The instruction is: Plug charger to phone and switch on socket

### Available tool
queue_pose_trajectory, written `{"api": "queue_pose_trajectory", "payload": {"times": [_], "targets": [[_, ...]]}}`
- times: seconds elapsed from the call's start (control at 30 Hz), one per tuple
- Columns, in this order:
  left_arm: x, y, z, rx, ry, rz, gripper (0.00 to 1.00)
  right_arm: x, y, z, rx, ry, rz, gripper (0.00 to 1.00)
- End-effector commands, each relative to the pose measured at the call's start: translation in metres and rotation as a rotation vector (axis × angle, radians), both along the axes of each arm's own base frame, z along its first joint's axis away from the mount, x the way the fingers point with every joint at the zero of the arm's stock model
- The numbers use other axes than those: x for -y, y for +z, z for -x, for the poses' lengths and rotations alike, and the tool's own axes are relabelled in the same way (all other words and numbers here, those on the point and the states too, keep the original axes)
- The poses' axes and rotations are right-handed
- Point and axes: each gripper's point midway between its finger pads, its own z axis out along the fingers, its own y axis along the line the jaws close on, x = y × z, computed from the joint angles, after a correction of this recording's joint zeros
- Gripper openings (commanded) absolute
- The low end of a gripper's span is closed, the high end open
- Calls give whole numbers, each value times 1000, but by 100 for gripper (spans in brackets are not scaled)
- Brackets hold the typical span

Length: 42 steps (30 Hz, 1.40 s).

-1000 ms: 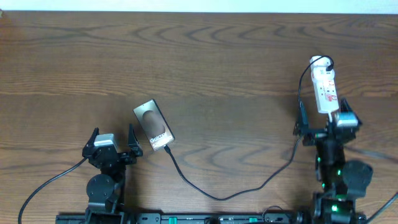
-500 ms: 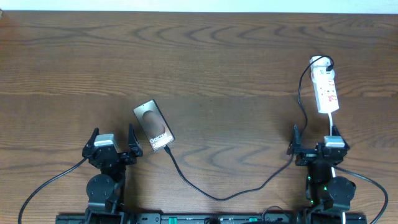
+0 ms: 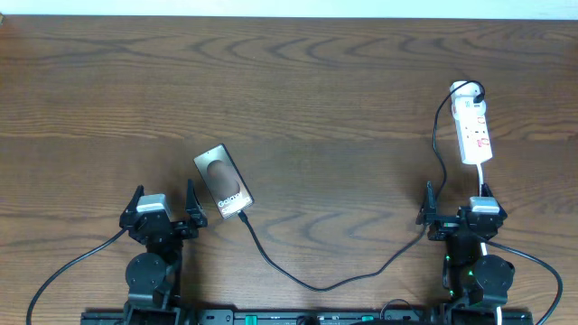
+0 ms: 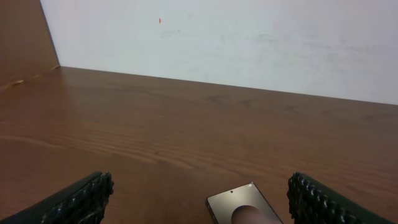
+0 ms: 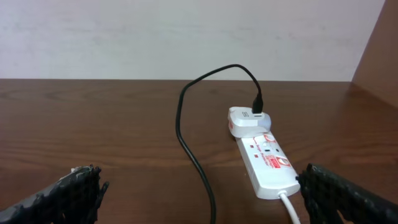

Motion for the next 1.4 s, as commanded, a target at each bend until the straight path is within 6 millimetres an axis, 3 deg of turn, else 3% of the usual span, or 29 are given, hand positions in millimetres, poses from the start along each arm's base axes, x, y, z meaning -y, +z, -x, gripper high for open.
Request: {"api": "queue_pose_trajectory", "payload": {"times": [0.0,0.5,0.97,1.37], "targets": [[-1,-18,1,-52,5,-12,92,5,-1,1,-5,-29,38,99],[-1,-18,1,-52,5,-12,92,-1,3,1,4,-45,122,99],[-1,-18,1,-52,5,-12,92,5,4,1,19,-90,-15,99],[-1,-18,1,-52,5,-12,92,0,4,1,20,-63,-29,99]]}}
